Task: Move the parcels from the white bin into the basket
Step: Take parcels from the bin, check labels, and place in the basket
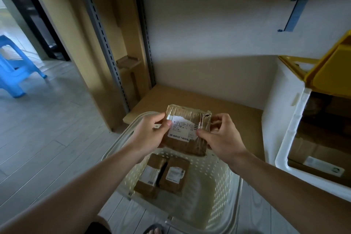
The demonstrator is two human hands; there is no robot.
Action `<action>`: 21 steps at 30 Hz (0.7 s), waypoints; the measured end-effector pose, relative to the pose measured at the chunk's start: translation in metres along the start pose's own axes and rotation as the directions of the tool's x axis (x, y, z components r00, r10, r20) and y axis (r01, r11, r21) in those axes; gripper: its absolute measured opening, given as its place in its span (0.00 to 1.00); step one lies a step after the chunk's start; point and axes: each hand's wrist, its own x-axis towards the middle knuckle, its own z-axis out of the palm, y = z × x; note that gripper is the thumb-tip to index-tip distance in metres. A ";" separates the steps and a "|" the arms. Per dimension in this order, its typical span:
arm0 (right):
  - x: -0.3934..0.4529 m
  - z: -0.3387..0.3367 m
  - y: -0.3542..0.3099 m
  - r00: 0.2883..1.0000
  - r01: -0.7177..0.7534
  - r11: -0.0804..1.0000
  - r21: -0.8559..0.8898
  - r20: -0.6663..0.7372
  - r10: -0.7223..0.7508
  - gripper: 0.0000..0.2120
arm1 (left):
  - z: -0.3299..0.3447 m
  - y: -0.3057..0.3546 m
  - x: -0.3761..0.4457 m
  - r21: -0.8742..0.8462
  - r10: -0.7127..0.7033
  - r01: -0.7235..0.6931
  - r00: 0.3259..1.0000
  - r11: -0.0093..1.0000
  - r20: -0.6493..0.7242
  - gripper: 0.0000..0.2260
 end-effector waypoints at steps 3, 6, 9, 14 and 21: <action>0.001 0.011 0.015 0.995 -0.083 0.996 -0.034 0.047 0.084 0.23 | -0.001 -0.013 0.004 0.076 -0.051 0.048 0.998 0.996 0.038 0.10; 0.003 0.024 0.034 0.982 -0.157 0.986 -0.063 0.092 0.162 0.23 | 0.004 -0.024 0.006 0.133 -0.128 0.117 0.989 0.984 0.074 0.12; 0.005 0.035 0.052 0.968 -0.200 0.973 -0.116 0.129 0.215 0.25 | 0.009 -0.036 0.012 0.253 -0.194 0.161 0.975 0.954 0.112 0.14; 0.010 0.048 0.079 0.925 -0.305 0.937 -0.169 0.180 0.333 0.24 | 0.023 -0.063 0.024 0.395 -0.376 0.276 0.905 0.876 0.201 0.12; 0.020 0.096 0.131 0.802 -0.503 0.837 -0.216 0.244 0.545 0.19 | 0.041 -0.113 0.047 0.628 -0.516 0.266 0.818 0.731 0.254 0.09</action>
